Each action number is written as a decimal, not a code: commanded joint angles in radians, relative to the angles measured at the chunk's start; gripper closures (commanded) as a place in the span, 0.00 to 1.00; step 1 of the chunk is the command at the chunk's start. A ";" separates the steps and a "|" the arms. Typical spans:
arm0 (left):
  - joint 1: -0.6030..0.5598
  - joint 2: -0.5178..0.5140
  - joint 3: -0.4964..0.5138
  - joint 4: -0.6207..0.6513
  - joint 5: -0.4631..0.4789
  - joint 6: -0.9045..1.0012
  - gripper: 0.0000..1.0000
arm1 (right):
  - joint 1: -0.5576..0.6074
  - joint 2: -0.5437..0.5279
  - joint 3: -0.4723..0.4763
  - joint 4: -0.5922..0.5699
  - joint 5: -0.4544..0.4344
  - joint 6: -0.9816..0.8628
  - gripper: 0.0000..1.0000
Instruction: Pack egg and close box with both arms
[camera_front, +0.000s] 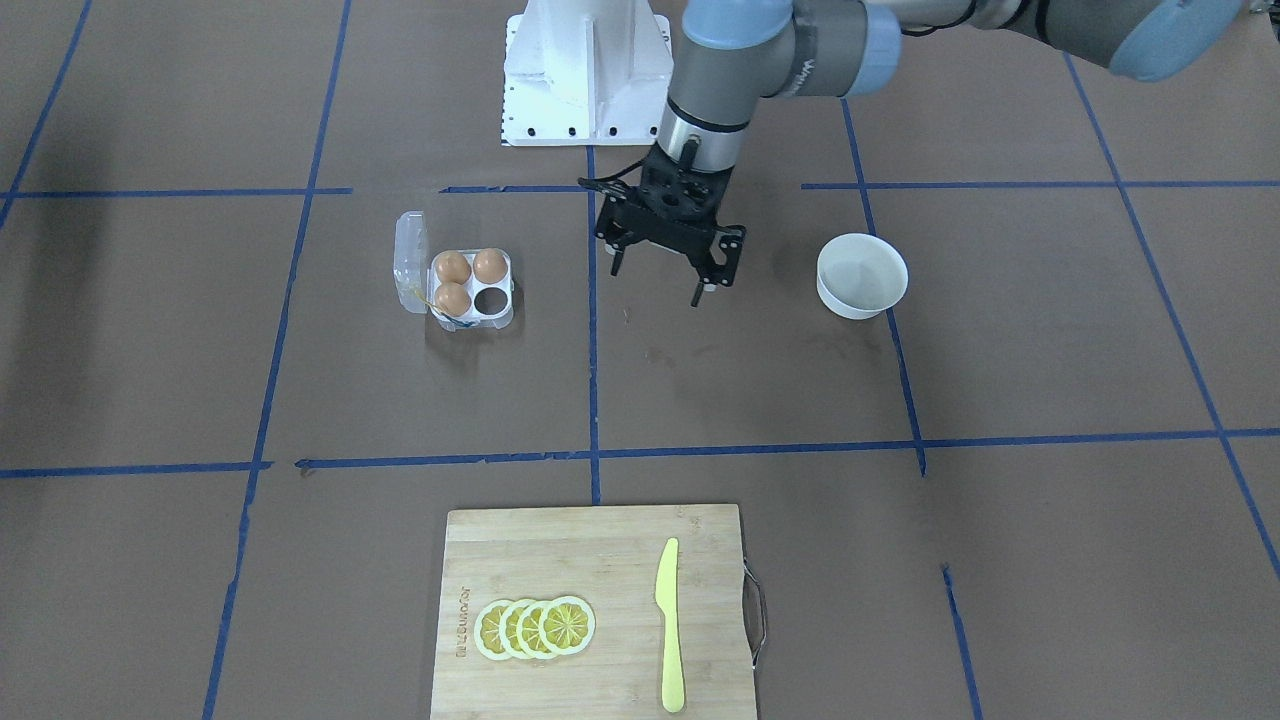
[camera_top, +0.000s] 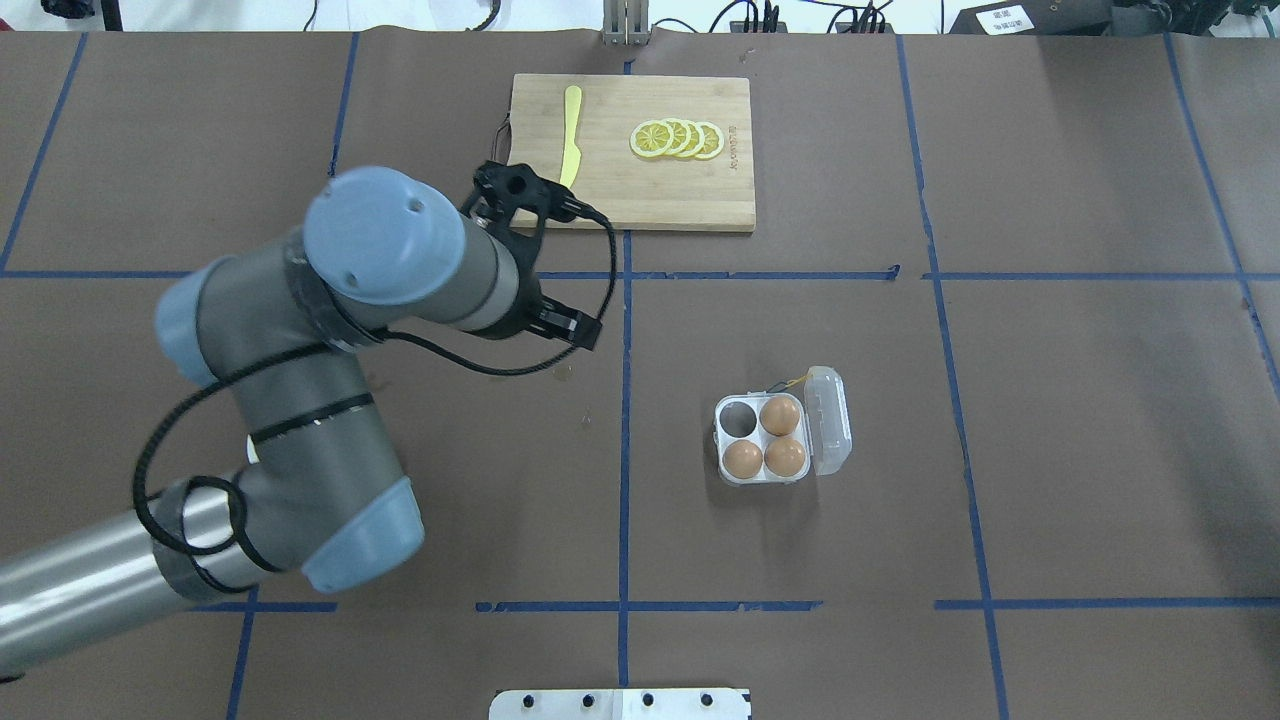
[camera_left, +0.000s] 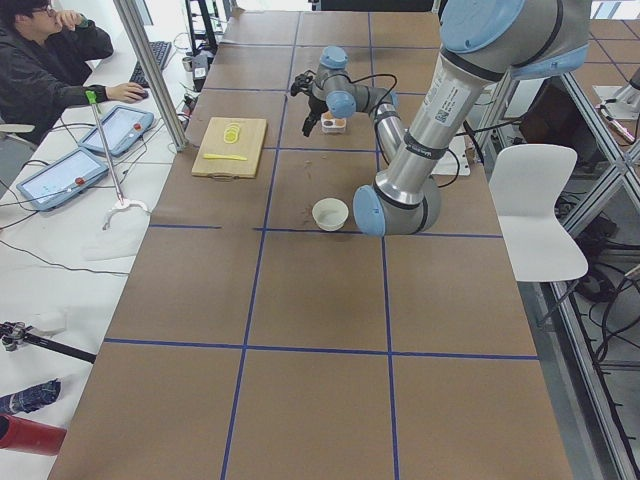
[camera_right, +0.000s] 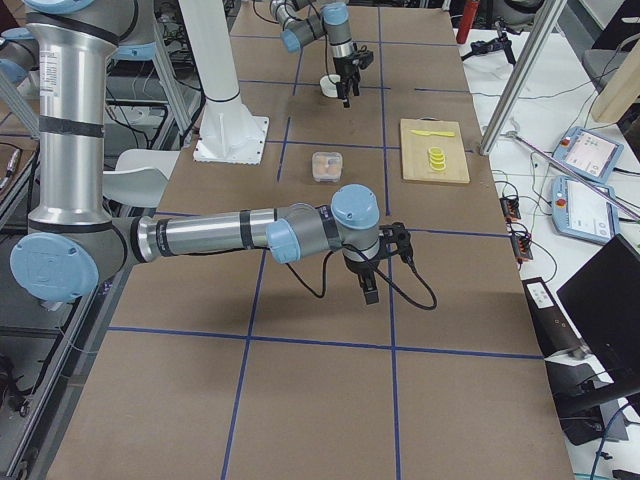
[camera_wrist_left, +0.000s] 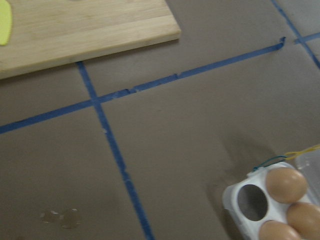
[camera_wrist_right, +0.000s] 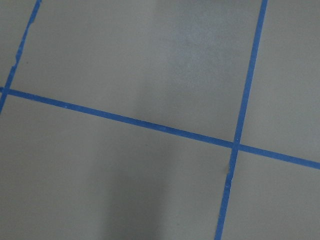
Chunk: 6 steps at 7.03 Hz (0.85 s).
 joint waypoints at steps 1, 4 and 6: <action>-0.217 0.156 -0.044 0.013 -0.106 0.307 0.00 | -0.048 0.003 0.087 0.001 0.005 0.161 0.00; -0.488 0.387 -0.041 0.019 -0.274 0.632 0.00 | -0.222 0.010 0.242 0.007 -0.025 0.471 0.00; -0.737 0.460 0.036 0.060 -0.324 0.842 0.00 | -0.403 0.032 0.311 0.007 -0.172 0.678 0.00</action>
